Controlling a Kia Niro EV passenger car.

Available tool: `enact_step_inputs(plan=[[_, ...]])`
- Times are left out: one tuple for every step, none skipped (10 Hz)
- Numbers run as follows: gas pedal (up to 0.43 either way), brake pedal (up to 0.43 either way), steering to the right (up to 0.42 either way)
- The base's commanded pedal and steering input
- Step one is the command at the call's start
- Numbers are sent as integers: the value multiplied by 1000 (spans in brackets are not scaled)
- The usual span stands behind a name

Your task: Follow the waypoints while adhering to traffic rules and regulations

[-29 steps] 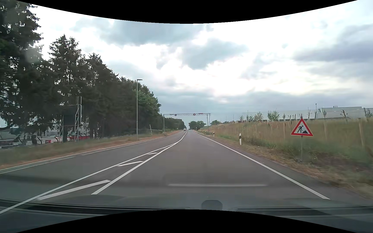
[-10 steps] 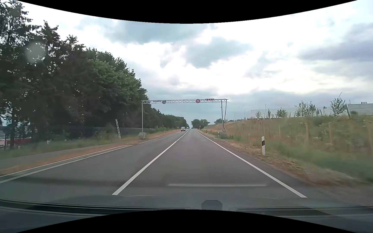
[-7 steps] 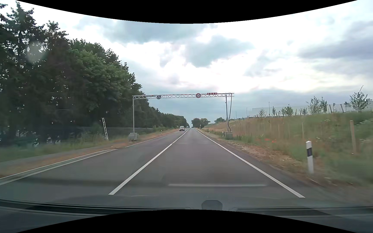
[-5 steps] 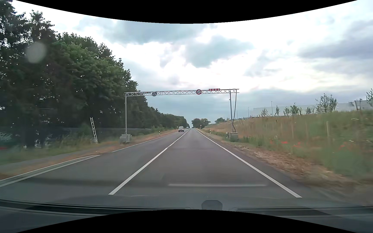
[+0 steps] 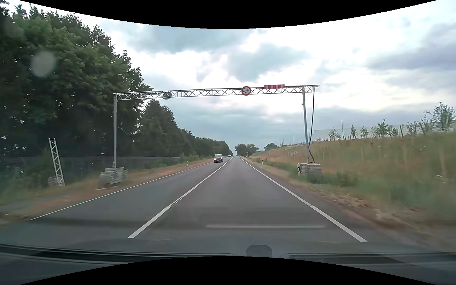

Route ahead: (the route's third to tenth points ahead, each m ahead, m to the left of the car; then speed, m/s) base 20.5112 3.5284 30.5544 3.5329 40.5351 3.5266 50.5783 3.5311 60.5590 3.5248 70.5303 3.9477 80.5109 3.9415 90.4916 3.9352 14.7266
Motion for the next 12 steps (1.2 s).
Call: enact_step_inputs(plan=[[339, 0, -7], [339, 0, -7], [339, 0, -7], [339, 0, -7], [339, 0, -7], [339, 0, -6], [339, 0, -6], [339, 0, -5], [339, 0, -5], [339, 0, -6], [339, 0, -6], [339, 0, -6]])
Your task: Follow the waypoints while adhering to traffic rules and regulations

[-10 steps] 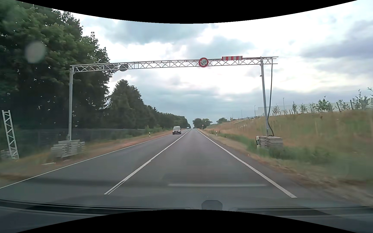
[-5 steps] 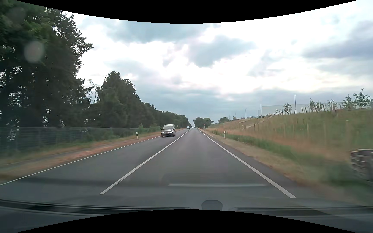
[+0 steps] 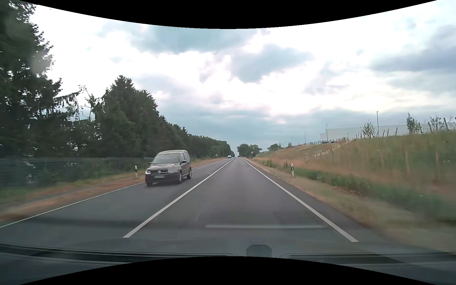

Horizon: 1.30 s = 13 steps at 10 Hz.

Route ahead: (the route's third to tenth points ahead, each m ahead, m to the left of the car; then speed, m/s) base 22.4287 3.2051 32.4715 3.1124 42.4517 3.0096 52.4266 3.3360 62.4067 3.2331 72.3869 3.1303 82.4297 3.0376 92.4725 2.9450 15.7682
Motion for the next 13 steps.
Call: enact_step_inputs(plan=[[339, 0, -6], [339, 0, -7], [339, 0, -7], [339, 0, -6], [339, 0, -6], [339, 0, -6], [339, 0, -5], [339, 0, -4], [339, 0, -3], [339, 0, -3], [339, 0, -3], [339, 0, -3], [339, 0, -2]])
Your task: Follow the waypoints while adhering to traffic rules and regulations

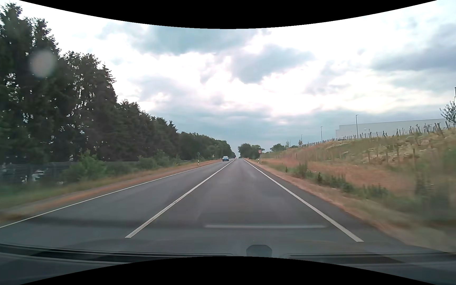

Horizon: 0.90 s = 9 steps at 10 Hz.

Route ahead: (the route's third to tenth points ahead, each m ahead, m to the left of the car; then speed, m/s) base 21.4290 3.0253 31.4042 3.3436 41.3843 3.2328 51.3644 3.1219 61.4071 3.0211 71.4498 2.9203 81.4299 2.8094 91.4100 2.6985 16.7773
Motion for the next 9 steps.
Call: enact_step_inputs(plan=[[339, 0, -2], [339, 0, -3], [339, 0, -3], [339, 0, -3], [339, 0, -3], [287, 0, -3], [240, 0, -3], [240, 0, -3], [240, 0, -3]])
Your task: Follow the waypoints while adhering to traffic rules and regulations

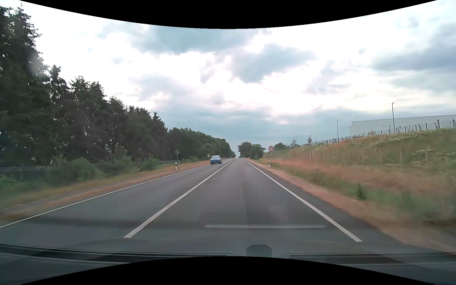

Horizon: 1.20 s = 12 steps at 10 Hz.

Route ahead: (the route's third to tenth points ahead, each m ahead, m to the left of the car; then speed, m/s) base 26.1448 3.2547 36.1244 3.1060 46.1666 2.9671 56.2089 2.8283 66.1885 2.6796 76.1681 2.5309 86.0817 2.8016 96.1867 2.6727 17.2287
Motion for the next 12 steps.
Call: enact_step_inputs(plan=[[228, 0, -3], [220, 0, -3], [209, 0, -3], [209, 0, -3], [197, 0, -3], [197, 0, -3], [209, 0, -3], [209, 0, -3], [209, 0, -4], [197, 0, -4], [189, 0, -4], [189, 0, -4]])
